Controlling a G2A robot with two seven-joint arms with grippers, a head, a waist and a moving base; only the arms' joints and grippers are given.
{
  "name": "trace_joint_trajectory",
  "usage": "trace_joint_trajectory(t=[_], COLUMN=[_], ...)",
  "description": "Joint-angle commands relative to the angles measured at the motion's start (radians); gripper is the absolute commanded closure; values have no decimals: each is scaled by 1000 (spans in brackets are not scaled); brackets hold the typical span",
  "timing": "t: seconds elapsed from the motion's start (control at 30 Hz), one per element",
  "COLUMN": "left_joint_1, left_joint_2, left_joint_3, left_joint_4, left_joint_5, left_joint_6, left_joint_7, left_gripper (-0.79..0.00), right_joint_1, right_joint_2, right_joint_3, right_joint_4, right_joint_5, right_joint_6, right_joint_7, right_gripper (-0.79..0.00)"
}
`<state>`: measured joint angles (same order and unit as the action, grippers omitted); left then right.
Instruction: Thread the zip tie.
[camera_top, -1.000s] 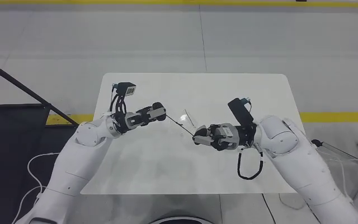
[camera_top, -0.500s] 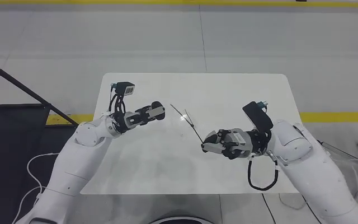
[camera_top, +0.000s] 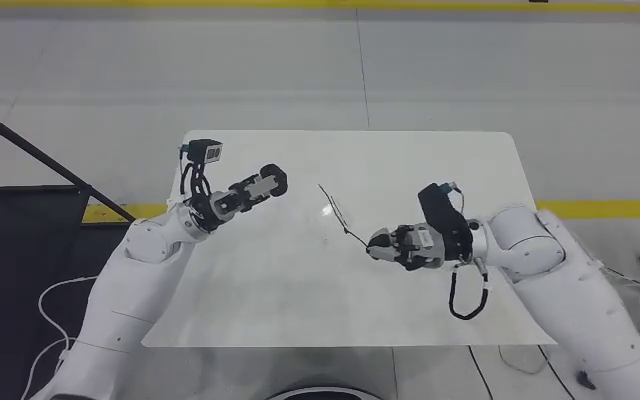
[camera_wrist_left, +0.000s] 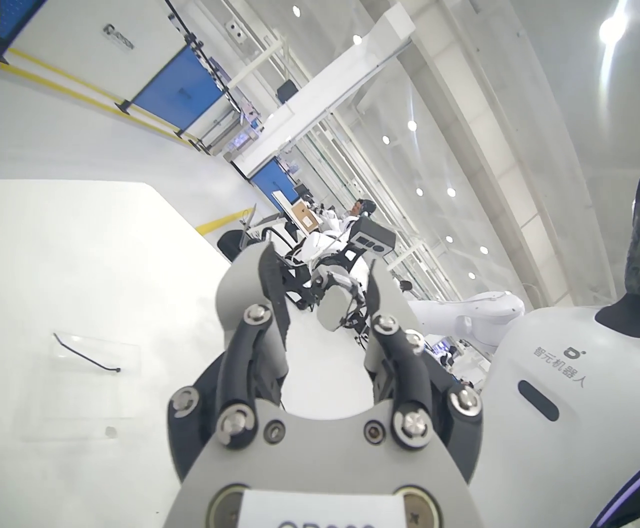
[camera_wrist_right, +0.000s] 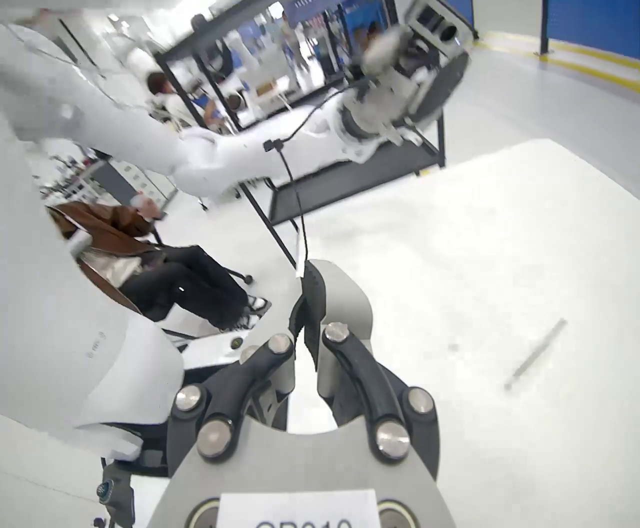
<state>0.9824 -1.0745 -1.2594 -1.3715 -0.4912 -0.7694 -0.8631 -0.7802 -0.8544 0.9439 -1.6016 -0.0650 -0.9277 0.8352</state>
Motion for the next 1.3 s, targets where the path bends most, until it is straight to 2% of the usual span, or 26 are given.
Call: trace_joint_trajectory(t=[0.0,0.07,0.13,0.53,0.63,0.73,0.93,1.1,1.27], left_joint_1=[8,14,15,15,24,33,38,38,40], left_joint_2=[-1,-1,-1,-1,-1,-1,-4,-5,-7], left_joint_3=[-6,-11,-11,-11,-13,-20,-23,-26,-26], left_joint_4=[-10,-17,-21,-21,-36,-47,-54,-53,-54], left_joint_5=[18,40,46,46,58,97,149,155,155], left_joint_6=[15,28,33,33,48,65,86,93,99], left_joint_7=[36,60,65,65,86,119,170,183,188], left_gripper=[-785,-785,-785,-785,-785,-785,-785,-785,-785], right_joint_1=[3,-2,-7,-7,-11,-5,16,60,131], right_joint_2=[-5,-9,-13,-13,-16,-22,-43,-76,-128], right_joint_3=[-8,-26,-34,-34,-46,-67,-155,-258,-361], right_joint_4=[-58,-107,-123,-123,-181,-273,-426,-463,-416], right_joint_5=[-165,-276,-322,-322,-430,-586,-878,-1041,-1125], right_joint_6=[125,186,234,234,329,496,742,824,858], right_joint_7=[4,7,-12,-12,11,71,249,385,492], right_gripper=[0,0,0,0,0,0,0,0,0])
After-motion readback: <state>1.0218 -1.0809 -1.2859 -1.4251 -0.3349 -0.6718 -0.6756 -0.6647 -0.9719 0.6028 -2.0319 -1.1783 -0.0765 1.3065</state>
